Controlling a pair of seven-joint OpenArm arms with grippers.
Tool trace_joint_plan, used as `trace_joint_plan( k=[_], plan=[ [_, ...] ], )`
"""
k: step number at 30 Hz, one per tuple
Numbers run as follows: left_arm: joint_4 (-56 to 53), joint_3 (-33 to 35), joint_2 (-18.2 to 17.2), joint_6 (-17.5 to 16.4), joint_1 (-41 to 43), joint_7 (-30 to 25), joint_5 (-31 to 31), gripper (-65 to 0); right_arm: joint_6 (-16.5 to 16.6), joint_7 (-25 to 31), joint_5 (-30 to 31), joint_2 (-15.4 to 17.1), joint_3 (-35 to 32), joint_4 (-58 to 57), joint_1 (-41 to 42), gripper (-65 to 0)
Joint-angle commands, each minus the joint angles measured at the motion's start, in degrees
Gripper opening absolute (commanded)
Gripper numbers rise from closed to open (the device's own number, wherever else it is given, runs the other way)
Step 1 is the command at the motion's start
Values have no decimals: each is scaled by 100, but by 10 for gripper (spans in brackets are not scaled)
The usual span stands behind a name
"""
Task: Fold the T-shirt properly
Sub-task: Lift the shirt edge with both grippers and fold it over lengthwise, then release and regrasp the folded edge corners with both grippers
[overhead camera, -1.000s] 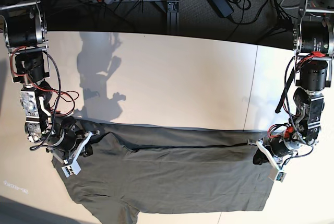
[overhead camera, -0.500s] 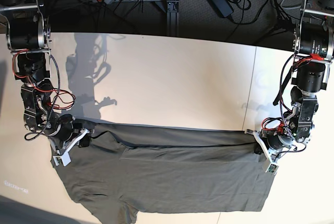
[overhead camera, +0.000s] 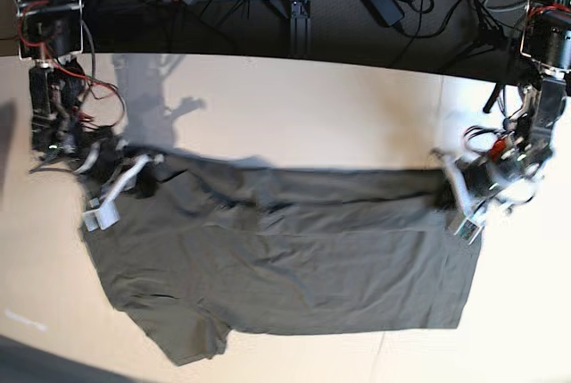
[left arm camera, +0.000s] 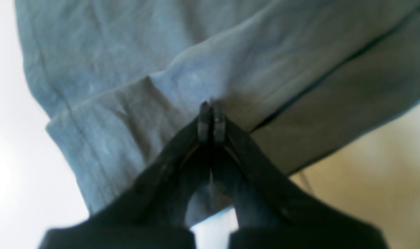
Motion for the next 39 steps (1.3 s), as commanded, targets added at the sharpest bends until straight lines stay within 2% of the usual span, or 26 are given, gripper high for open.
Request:
trace_joint_plan(
  k=[1,3,11,19,23,27,28,32,34,37,39],
  plan=[
    [225,0,-111,22,164,273,39,-650,153,-522,-177,109,79,184,-219,-650],
    [614,-7,-179,127,494,332,46,-650,153,-638,-131,162,315,588,-610,-650],
    [1735,-560,-190,133,1779,487,61,-650,153,-713,114,411,1143,1690,-1989,-650],
    [2168,-796,-188,136,2396,527,35,-650,153,-706,122,671,1633,1947,-2472,-650],
    [2203,-802,-146,138,2531,516,35,-568,151,-656,122,728,1805,1947,-2470,-650],
    [2328,-907,-63,444,2516,498,-87,-398,153,-509,122,767,1810,1947,-2470,-650],
    [2444,-984,-63,452,2516,498,-118,-375,153,-498,125,765,1808,1947,-2470,-650],
    [2951,-1624,-68,457,2435,494,-142,-373,153,-382,125,765,1808,1947,-2468,-650],
    [3010,-2020,-70,455,2194,472,-356,-372,153,-358,125,765,1808,1947,-2468,-650],
    [2918,-2363,-160,455,1683,452,-765,-338,155,-367,122,765,1808,1945,-2470,-650],
    [2671,-2387,-203,455,1303,337,-828,-307,155,-365,120,765,1808,1945,-2470,-650]
  ],
)
